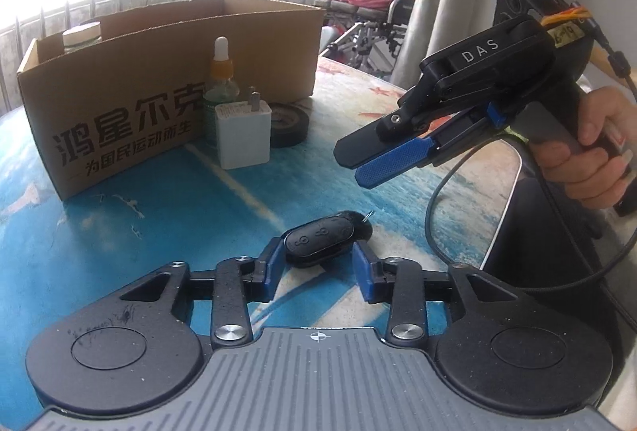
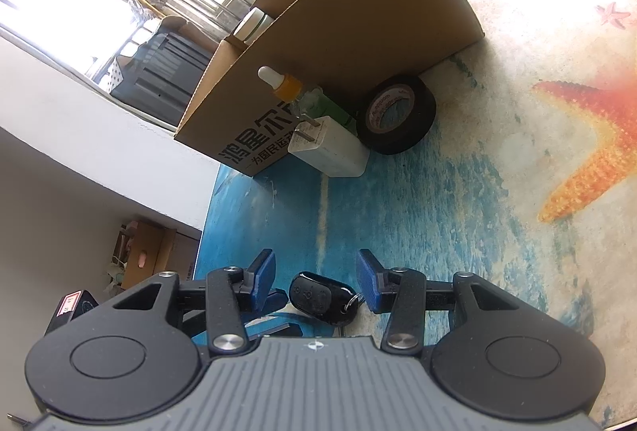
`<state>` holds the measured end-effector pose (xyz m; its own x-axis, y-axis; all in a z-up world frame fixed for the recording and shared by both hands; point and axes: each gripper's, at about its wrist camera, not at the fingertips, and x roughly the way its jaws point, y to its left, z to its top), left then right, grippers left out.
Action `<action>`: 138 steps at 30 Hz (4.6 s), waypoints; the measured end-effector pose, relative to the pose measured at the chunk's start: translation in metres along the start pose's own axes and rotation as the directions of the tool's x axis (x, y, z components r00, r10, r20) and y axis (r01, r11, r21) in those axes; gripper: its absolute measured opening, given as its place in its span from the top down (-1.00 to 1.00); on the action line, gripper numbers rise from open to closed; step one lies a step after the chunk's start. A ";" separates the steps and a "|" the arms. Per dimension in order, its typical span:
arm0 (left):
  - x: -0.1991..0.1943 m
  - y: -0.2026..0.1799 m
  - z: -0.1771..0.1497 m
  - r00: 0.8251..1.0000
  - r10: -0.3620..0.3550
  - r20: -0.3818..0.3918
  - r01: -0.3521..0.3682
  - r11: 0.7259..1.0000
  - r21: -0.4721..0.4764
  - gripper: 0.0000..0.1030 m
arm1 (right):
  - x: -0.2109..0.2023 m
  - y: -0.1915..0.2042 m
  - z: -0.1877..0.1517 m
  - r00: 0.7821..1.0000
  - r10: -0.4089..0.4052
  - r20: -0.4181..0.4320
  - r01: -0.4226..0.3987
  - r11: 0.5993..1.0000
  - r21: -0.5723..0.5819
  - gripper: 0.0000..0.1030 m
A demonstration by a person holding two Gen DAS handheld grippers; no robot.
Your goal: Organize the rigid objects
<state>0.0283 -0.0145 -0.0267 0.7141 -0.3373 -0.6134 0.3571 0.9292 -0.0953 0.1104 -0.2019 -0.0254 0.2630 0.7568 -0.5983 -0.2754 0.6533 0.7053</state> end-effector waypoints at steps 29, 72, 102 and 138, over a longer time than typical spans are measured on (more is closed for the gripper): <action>0.015 -0.011 0.021 1.000 0.028 0.012 -0.028 0.999 0.037 0.44 | -0.001 -0.013 0.001 0.999 0.039 -0.011 -0.038 0.997 0.063 -0.02; -0.003 -0.074 0.013 0.953 0.218 0.212 -0.282 0.895 0.346 0.73 | 0.010 -0.049 -0.001 0.965 0.251 0.074 -0.261 0.901 0.346 0.17; 0.070 0.018 0.211 0.929 0.316 0.195 -0.369 0.727 0.580 0.74 | -0.013 0.077 0.213 0.968 0.134 0.213 -0.125 0.991 -0.056 0.26; 0.230 0.083 0.237 0.876 0.430 -0.219 -0.209 0.747 0.631 0.62 | 0.007 -0.004 0.248 0.967 -0.050 0.248 0.071 0.994 -0.077 0.27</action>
<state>0.3645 -0.0508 0.0105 0.6468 0.1378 -0.7501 0.4973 0.6695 0.5518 0.3425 -0.2042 0.0611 0.4979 0.6943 -0.5196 -0.3264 0.7052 0.6295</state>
